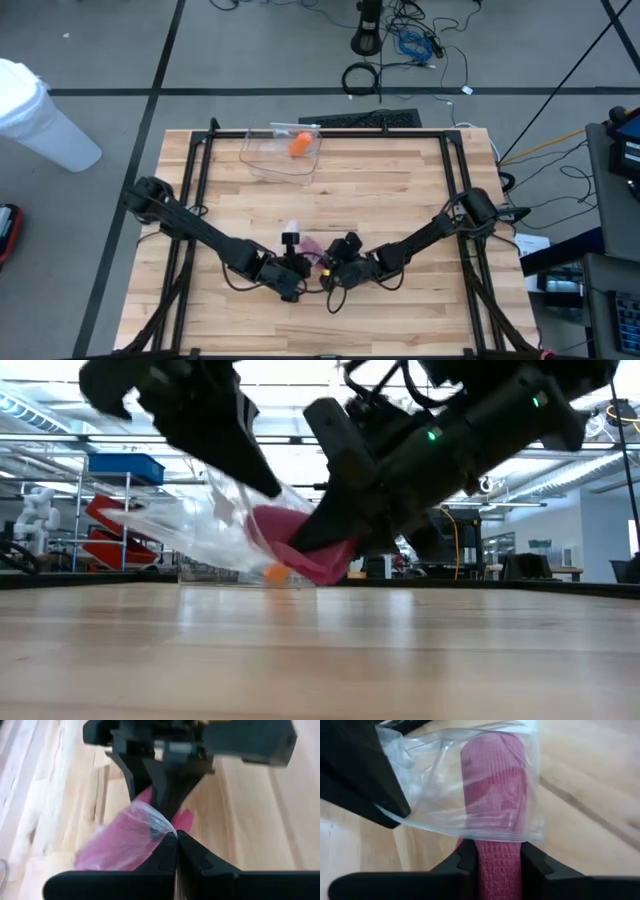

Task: Roll bandage
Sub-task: Put the rolled pink bandage into the transparent zip bag

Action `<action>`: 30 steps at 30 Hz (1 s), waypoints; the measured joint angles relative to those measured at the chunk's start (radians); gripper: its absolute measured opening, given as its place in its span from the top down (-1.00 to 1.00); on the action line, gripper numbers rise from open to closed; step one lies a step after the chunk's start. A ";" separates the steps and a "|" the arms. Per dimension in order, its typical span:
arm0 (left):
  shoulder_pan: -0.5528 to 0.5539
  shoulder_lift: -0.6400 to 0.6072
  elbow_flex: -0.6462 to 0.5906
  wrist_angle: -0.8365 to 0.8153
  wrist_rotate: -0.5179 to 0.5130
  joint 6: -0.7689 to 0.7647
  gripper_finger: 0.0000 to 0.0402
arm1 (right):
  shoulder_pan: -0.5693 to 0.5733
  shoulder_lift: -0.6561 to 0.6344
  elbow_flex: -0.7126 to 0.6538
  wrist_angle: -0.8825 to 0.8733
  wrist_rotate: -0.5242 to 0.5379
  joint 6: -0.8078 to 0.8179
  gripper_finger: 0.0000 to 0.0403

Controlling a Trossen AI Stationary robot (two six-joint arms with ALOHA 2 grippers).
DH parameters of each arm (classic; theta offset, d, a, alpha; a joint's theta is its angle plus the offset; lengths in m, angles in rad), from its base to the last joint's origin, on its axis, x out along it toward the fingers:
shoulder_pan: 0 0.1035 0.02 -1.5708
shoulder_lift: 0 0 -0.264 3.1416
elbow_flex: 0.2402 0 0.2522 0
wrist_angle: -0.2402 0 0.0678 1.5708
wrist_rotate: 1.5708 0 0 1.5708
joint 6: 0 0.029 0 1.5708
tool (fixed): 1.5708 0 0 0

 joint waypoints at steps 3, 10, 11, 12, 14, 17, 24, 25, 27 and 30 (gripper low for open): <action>-0.002 0.037 -0.001 0.001 0.000 0.000 0.95 | -0.003 0.001 -0.067 0.132 0.003 0.057 0.62; -0.002 0.087 -0.001 0.006 -0.011 0.003 0.97 | -0.021 0.001 -0.235 0.477 -0.054 0.166 0.65; -0.002 0.087 -0.001 0.009 -0.011 0.003 0.97 | -0.021 0.001 -0.248 0.504 -0.057 0.186 0.62; -0.002 0.087 -0.001 0.014 -0.011 0.003 0.97 | -0.020 0.001 -0.257 0.519 -0.060 0.207 0.60; -0.002 0.087 -0.001 0.020 -0.011 0.004 0.97 | -0.021 0.001 -0.262 0.533 -0.059 0.227 0.53; -0.002 0.087 -0.001 0.056 -0.011 0.028 0.97 | -0.026 0.001 -0.258 0.545 -0.049 0.268 0.42; 0.005 0.086 0.010 0.117 -0.069 0.049 0.97 | -0.027 0.001 -0.245 0.547 -0.002 0.284 0.34; 0.005 0.086 0.015 0.118 -0.077 0.049 0.97 | -0.026 0.001 -0.245 0.543 -0.006 0.257 0.34; 0.005 0.086 0.026 0.118 -0.095 0.049 0.97 | -0.019 0.001 -0.244 0.530 -0.008 0.215 0.33; 0.005 0.086 0.039 0.122 -0.107 0.048 0.97 | -0.008 0.001 -0.244 0.516 -0.039 0.167 0.33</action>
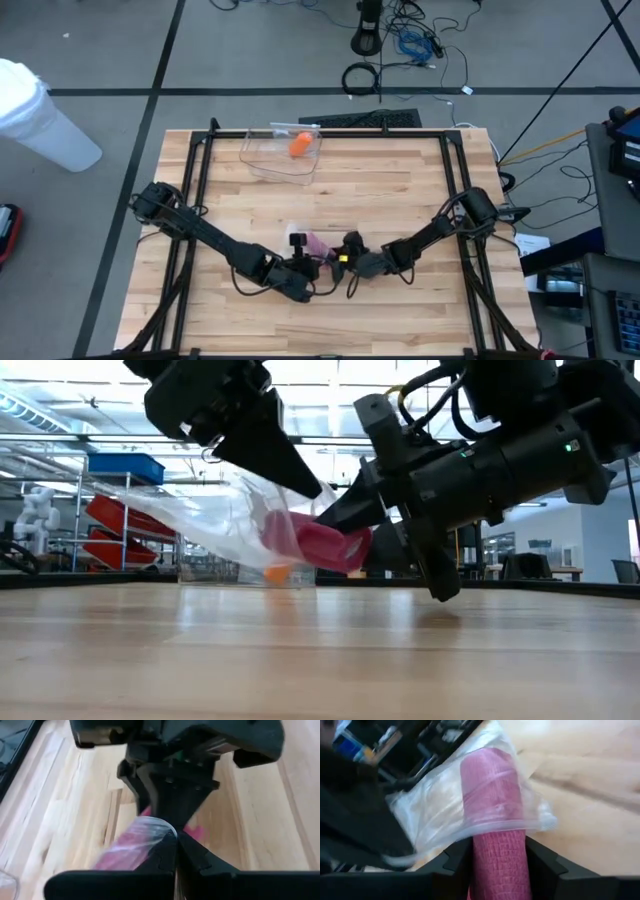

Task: Roll bandage
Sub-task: Put the rolled pink bandage into the transparent zip bag

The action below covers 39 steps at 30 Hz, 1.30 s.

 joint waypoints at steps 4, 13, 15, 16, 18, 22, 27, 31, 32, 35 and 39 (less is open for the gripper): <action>-0.006 -0.004 0.008 -0.001 -0.001 0.000 0.97 | 0.014 0.000 0.000 0.001 -0.100 0.007 0.33; -0.029 -0.057 0.009 -0.005 -0.010 -0.026 0.97 | 0.086 -0.012 0.000 0.055 -0.046 -0.042 0.33; -0.030 -0.061 0.009 -0.002 -0.008 -0.026 0.97 | 0.086 -0.024 0.000 0.058 -0.023 -0.039 0.33; -0.030 -0.061 0.009 -0.001 -0.002 -0.027 0.97 | 0.086 -0.026 0.000 0.069 -0.009 -0.046 0.33; -0.029 -0.061 0.009 -0.003 0.010 -0.026 0.97 | 0.084 -0.027 0.000 0.104 0.019 -0.156 0.33; -0.028 -0.061 0.009 -0.029 0.017 -0.026 0.97 | 0.085 -0.029 0.000 0.087 0.042 -0.410 0.28; -0.028 -0.061 0.009 -0.033 0.019 -0.026 0.97 | 0.094 -0.029 0.000 0.032 0.044 -0.470 0.06; -0.028 -0.061 0.009 -0.051 0.019 -0.026 0.97 | 0.112 -0.029 0.000 0.033 0.049 -0.528 -0.16; -0.028 -0.061 0.009 -0.051 0.021 -0.026 0.97 | 0.118 -0.029 0.000 0.032 0.059 -0.544 -0.20; -0.028 -0.061 0.009 -0.054 0.036 -0.026 0.97 | 0.145 -0.029 0.000 0.032 0.087 -0.616 -0.24; -0.028 -0.061 0.009 -0.054 0.066 -0.026 0.97 | 0.171 -0.028 0.000 0.125 0.111 -0.686 -0.22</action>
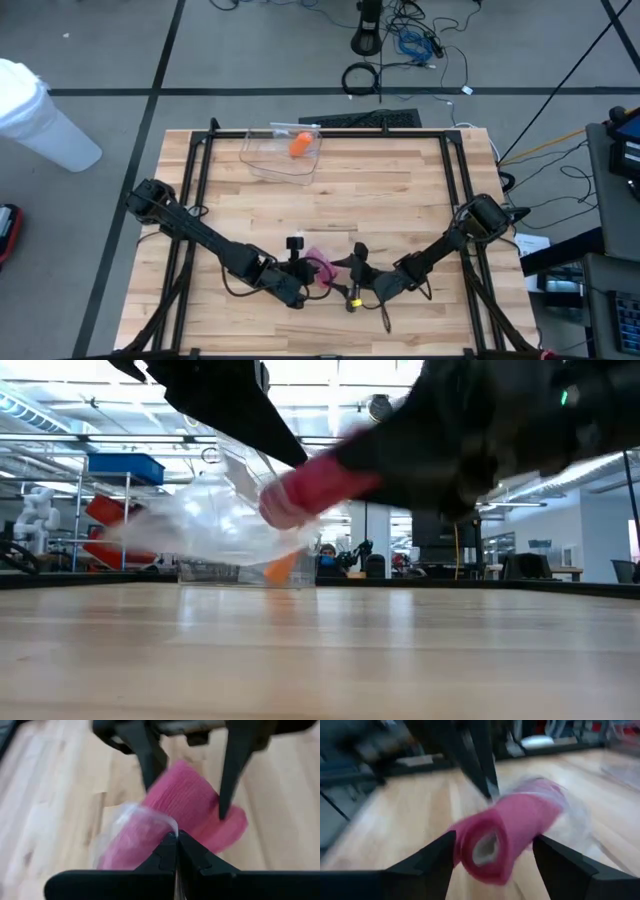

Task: Roll bandage
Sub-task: Put the rolled pink bandage into the transparent zip bag

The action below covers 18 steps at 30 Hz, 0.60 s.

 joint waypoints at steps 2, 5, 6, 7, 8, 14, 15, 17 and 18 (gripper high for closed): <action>-0.001 0.000 0.000 0.007 0.035 0.000 0.97 | 0.002 0.000 0.000 0.064 0.004 -0.015 -0.17; -0.001 0.000 0.000 0.026 0.053 0.000 0.97 | -0.011 0.000 0.013 0.048 0.005 -0.013 -0.07; 0.000 0.000 0.000 0.034 0.052 0.000 0.97 | -0.016 0.000 0.021 0.018 0.009 0.002 -0.02; 0.000 0.000 0.000 0.036 0.050 0.000 0.97 | -0.019 0.000 0.028 -0.019 0.014 0.020 0.04; 0.000 0.000 0.000 0.041 0.050 0.000 0.97 | -0.021 0.000 0.037 -0.059 0.018 0.039 0.10; -0.001 0.000 0.000 0.044 0.050 0.000 0.97 | -0.017 0.000 0.076 -0.148 0.065 0.049 0.56; 0.001 0.000 0.000 0.045 0.053 0.000 0.97 | -0.018 0.000 0.081 -0.152 0.069 0.036 0.64; 0.007 0.000 0.000 0.050 0.075 0.001 0.97 | -0.019 0.001 0.096 -0.164 0.066 0.008 0.75; 0.010 0.000 0.000 0.057 0.090 0.001 0.97 | -0.019 0.005 0.108 -0.175 0.066 -0.013 0.76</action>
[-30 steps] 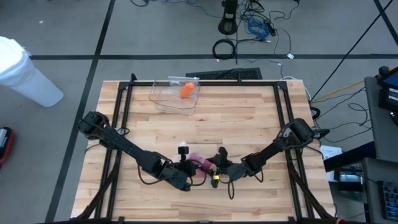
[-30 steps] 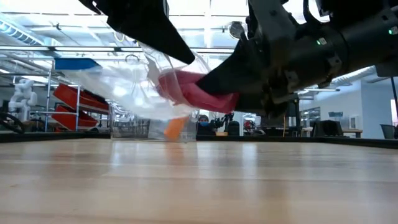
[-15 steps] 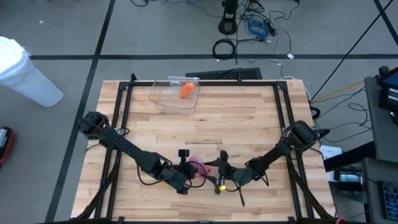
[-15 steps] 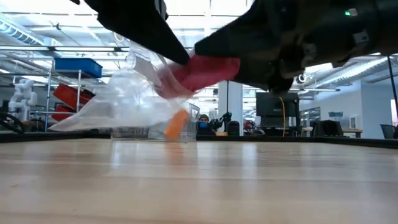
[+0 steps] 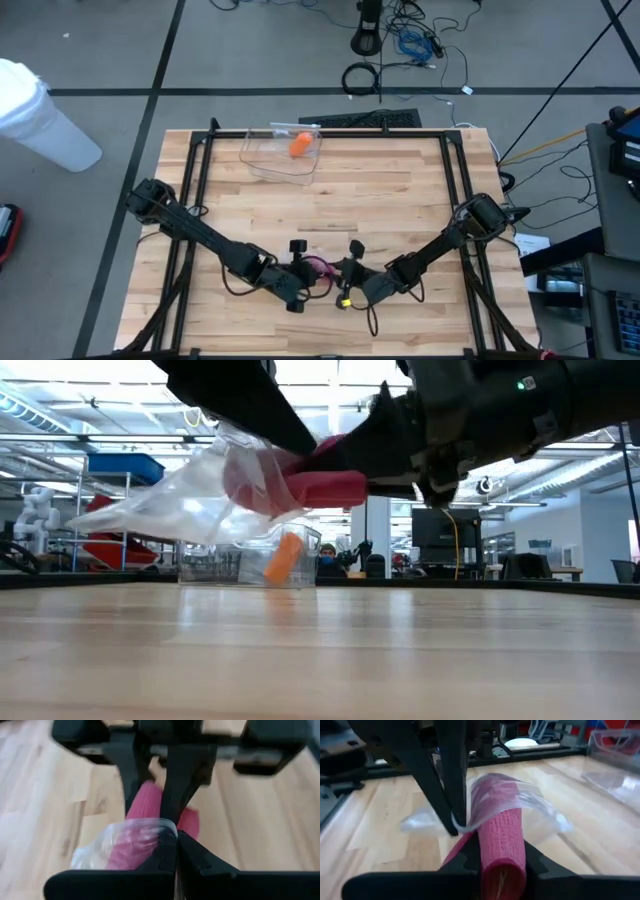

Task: Roll bandage
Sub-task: Put the rolled pink bandage into the transparent zip bag

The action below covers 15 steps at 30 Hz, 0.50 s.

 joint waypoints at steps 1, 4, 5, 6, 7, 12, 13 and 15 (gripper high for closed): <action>0.003 0.000 0.000 0.010 0.022 0.000 0.97 | 0.000 0.006 0.015 -0.016 0.000 -0.025 0.76; 0.012 0.000 0.000 0.054 0.080 -0.026 0.97 | 0.000 0.024 0.070 -0.098 0.013 -0.052 0.75; 0.013 0.000 0.000 0.069 0.085 -0.052 0.97 | 0.001 0.033 0.090 -0.128 0.039 -0.047 0.73; 0.015 0.000 0.000 0.086 0.089 -0.073 0.97 | 0.004 0.043 0.110 -0.152 0.063 -0.042 0.69; 0.017 0.000 0.000 0.105 0.089 -0.079 0.97 | 0.007 0.054 0.129 -0.173 0.079 -0.045 0.66; 0.015 0.000 0.000 0.121 0.116 -0.079 0.97 | 0.021 0.118 0.218 -0.227 0.109 -0.113 0.65; 0.014 0.000 0.000 0.123 0.118 -0.079 0.97 | 0.023 0.126 0.231 -0.242 0.108 -0.123 0.67; 0.014 0.000 0.000 0.122 0.124 -0.079 0.97 | 0.025 0.135 0.252 -0.275 0.103 -0.142 0.67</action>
